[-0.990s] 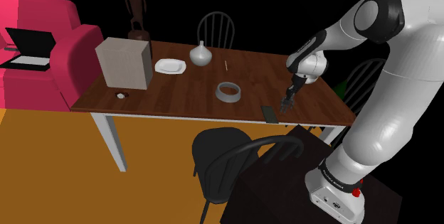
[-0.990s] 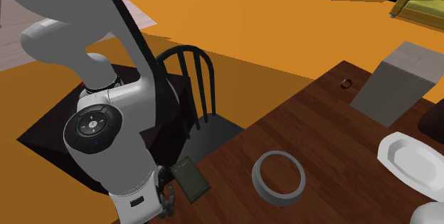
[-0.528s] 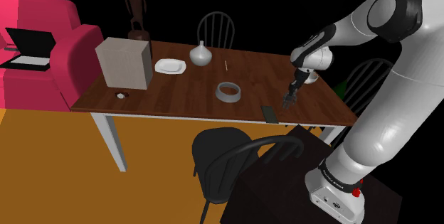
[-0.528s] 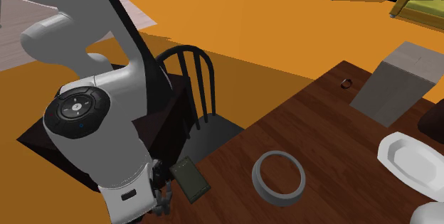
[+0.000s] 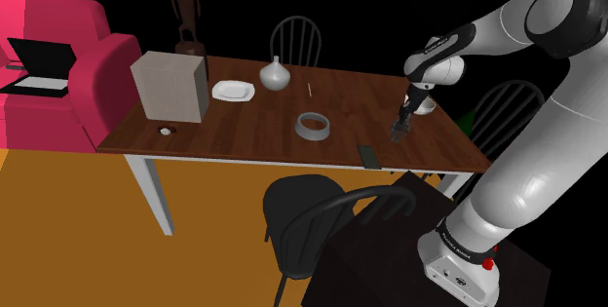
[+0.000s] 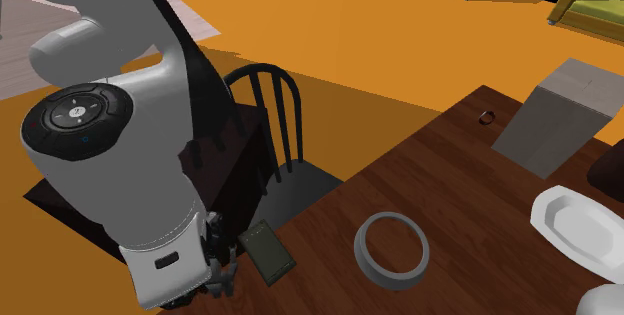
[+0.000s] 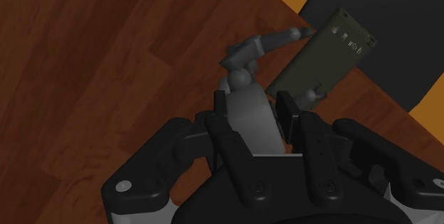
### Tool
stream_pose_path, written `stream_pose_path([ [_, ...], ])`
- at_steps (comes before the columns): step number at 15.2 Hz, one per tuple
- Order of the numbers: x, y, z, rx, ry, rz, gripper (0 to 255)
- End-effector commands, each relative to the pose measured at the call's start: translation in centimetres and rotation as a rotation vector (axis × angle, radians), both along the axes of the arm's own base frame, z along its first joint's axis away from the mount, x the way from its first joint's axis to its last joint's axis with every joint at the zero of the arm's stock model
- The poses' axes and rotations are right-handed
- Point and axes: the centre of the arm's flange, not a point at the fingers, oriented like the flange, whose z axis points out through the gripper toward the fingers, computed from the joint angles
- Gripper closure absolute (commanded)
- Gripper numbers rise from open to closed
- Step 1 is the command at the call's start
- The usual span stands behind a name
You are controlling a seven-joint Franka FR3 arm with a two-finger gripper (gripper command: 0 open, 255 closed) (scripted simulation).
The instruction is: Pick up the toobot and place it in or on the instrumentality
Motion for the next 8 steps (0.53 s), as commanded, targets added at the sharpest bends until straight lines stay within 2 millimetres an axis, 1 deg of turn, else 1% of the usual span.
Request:
stream_pose_path([
  [1, 0.0, 0.0, 1.1, 0.0, 0.001, 0.0, 255],
  [7, 0.0, 0.0, 4.1, 0.0, 0.001, 0.0, 255],
  [8, 1.2, 0.6, 4.3, 0.0, 0.001, 0.0, 255],
])
